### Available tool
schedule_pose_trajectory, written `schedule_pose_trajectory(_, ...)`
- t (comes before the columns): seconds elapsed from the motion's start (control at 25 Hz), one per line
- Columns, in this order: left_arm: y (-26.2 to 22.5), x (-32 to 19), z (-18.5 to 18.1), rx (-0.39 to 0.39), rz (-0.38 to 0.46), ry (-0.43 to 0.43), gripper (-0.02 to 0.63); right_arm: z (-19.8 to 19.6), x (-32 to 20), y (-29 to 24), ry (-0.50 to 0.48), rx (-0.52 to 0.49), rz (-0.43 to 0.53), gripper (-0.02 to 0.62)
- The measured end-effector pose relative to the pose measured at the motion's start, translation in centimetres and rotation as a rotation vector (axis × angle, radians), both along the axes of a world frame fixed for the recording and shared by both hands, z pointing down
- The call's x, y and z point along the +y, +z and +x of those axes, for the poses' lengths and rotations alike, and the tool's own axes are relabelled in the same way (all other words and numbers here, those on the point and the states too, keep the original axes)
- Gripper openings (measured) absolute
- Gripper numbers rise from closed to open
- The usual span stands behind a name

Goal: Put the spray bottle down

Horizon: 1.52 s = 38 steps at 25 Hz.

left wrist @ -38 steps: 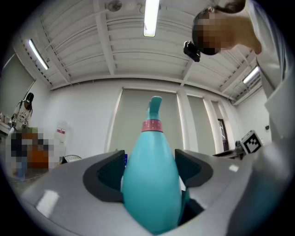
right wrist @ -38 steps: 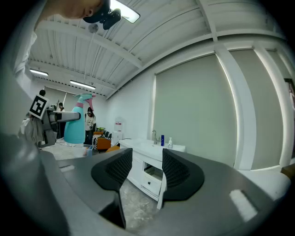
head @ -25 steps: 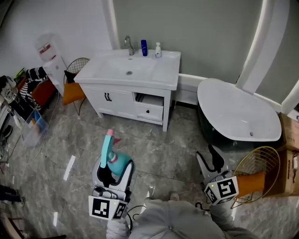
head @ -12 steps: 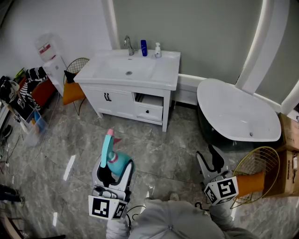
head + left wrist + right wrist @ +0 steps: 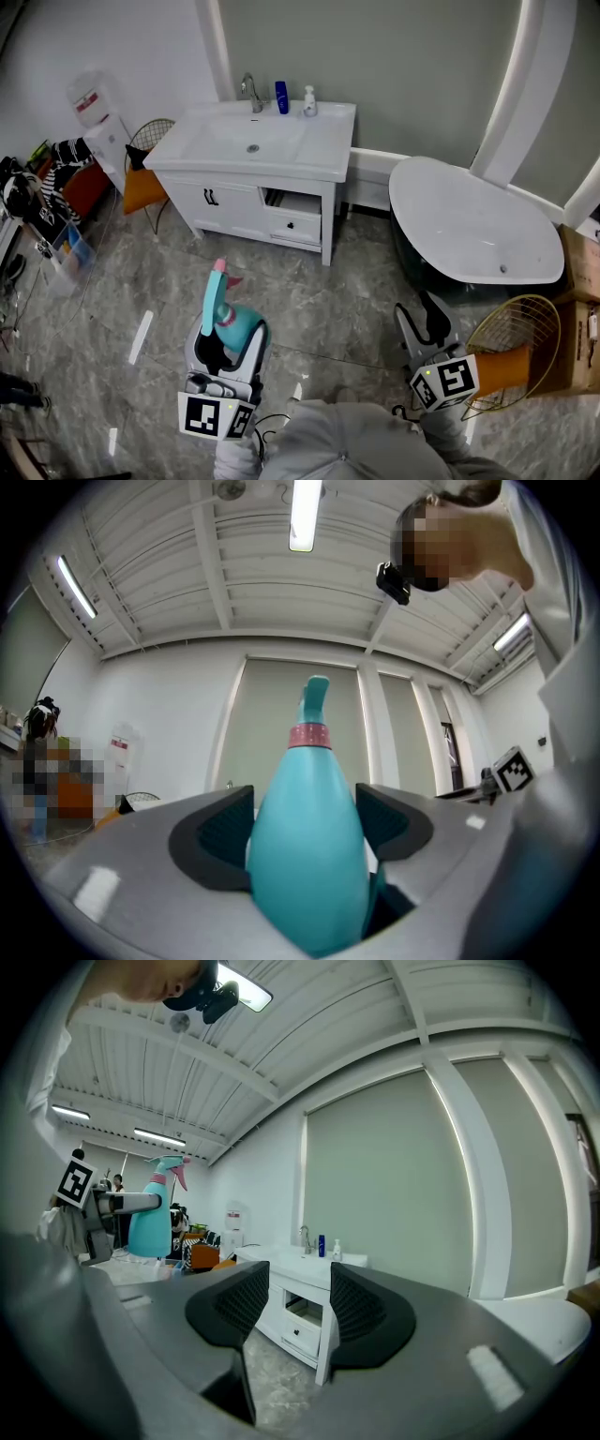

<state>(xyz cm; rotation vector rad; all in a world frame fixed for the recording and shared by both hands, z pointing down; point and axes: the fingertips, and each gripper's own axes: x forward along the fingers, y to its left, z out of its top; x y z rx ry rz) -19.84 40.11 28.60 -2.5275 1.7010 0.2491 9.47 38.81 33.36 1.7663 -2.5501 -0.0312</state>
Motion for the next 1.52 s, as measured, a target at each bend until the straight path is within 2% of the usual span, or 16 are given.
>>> schedule_pose_trajectory(0.52, 0.1, -2.3, 5.3, -0.010, 0.004, -0.024, 0.388, 4.4, -2.1, 0.2, -0.066, -0.025, -0.004, 0.202)
schedule_pose_trajectory(0.92, 0.3, -6.4, 7.4, -0.043, -0.002, -0.003, 0.388, 6.6, -4.8, 1.1, -0.046, -0.037, -0.027, 0.202)
schedule_pose_trajectory(1.24, 0.6, -11.2, 7.6, -0.047, -0.003, 0.034, 0.388, 6.5, -8.8, 2.3, -0.021, -0.047, -0.038, 0.202)
schedule_pose_trajectory(1.52, 0.5, -17.3, 5.2, -0.045, -0.006, 0.050, 0.388, 3.6, -14.8, 1.2, -0.011, -0.041, -0.038, 0.202)
